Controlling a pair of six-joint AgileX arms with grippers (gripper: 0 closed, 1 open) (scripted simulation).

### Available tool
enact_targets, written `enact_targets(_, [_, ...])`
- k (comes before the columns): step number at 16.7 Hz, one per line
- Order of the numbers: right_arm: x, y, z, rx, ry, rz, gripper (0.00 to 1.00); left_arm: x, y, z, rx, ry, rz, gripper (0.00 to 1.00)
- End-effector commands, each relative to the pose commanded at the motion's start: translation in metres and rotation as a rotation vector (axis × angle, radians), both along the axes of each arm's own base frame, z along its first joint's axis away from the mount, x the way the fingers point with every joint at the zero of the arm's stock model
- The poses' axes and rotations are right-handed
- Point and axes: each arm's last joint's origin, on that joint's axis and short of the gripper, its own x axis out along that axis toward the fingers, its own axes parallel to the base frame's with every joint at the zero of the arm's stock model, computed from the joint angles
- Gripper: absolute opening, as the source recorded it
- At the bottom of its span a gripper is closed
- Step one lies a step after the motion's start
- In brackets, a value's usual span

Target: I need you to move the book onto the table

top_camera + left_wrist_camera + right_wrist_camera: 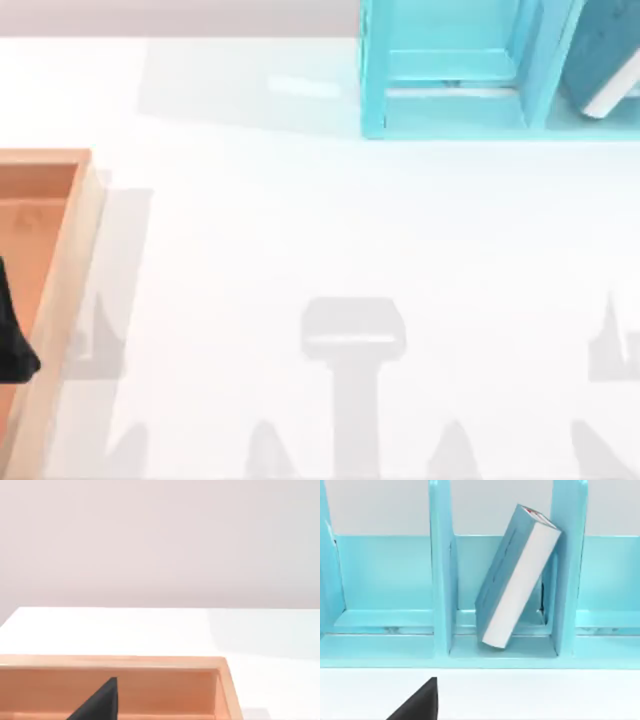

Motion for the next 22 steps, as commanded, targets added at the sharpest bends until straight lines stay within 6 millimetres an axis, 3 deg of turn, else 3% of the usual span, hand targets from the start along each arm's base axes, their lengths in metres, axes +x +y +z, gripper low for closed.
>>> enact_targets(4, [0.001,0.000,0.007,0.006,-0.016,-0.002,1.00,0.000,0.000,0.000,0.000,0.000,0.000,1.00])
enact_targets(7, [0.007,-0.001,0.029,0.030,-0.053,-0.003,1.00,0.000,0.000,0.000,0.000,0.000,0.000,1.00])
enact_targets(10, [0.026,-0.002,0.053,0.066,-0.062,0.005,1.00,0.000,0.000,0.000,0.000,0.000,0.000,1.00])
enact_targets(13, [0.063,-0.004,0.067,0.113,-0.020,0.017,1.00,0.000,0.000,0.000,0.000,0.000,0.000,1.00])
enact_targets(16, [0.113,-0.007,0.063,0.170,0.047,0.026,1.00,0.000,0.000,0.000,0.000,0.000,0.000,1.00])
enact_targets(19, [0.166,-0.012,0.039,0.231,0.112,0.028,1.00,0.000,0.000,0.000,0.000,0.000,0.000,1.00])
enact_targets(22, [0.210,-0.018,0.002,0.292,0.156,0.027,1.00,0.000,0.000,0.000,0.000,0.000,0.000,1.00])
